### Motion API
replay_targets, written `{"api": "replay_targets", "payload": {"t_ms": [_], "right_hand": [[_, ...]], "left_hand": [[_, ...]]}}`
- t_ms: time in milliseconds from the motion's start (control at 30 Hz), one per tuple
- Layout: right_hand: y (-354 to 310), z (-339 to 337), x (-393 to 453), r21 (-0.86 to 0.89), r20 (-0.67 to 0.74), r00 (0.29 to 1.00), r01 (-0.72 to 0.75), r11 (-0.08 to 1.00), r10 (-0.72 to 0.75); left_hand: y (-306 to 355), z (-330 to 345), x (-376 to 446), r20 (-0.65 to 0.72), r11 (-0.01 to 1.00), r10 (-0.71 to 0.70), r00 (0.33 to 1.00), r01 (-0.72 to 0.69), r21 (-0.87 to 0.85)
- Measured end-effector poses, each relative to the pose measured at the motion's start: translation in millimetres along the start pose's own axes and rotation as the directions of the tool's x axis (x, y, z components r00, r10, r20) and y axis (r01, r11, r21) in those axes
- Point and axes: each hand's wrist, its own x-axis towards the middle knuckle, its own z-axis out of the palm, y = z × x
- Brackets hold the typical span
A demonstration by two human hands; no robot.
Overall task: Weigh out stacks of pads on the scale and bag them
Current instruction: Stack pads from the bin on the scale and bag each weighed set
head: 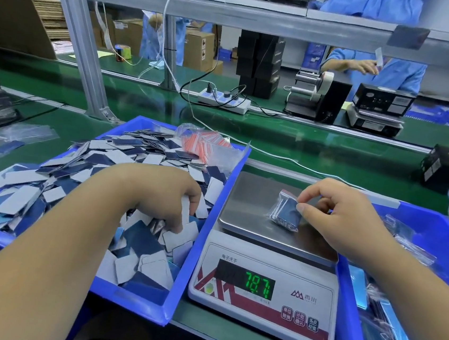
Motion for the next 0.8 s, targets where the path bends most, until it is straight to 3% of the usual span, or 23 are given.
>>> {"api": "replay_targets", "payload": {"t_ms": [167, 333, 433, 567, 800], "right_hand": [[0.6, 0.3, 0.4, -0.003, -0.003, 1.0, -0.017, 1.0, 0.017], [-0.8, -0.8, 1.5, -0.002, -0.034, 0.999, -0.01, 1.0, 0.009], [-1.1, -1.9, 2.5, -0.119, 0.071, 0.997, 0.027, 0.992, -0.019], [-4.2, 6.8, -0.3, -0.254, 0.244, 0.97, 0.057, 0.966, 0.007], [-6.1, 11.9, -0.8, -0.196, 0.13, 0.99, 0.077, 0.977, -0.052]], "left_hand": [[-6.3, 0.5, 7.7, -0.134, 0.991, 0.034, 0.99, -0.052, -0.126], [-10.0, -3.0, 14.2, -0.351, 0.974, -0.009, 0.936, -0.071, -0.216], [-11.0, -1.6, 17.7, -0.425, 0.947, -0.035, 0.905, -0.105, -0.303], [-4.4, 4.6, 23.1, -0.412, 0.964, -0.079, 0.908, -0.037, -0.265], [8.7, 14.1, 34.9, -0.335, 0.992, -0.07, 0.94, 0.029, -0.124]]}}
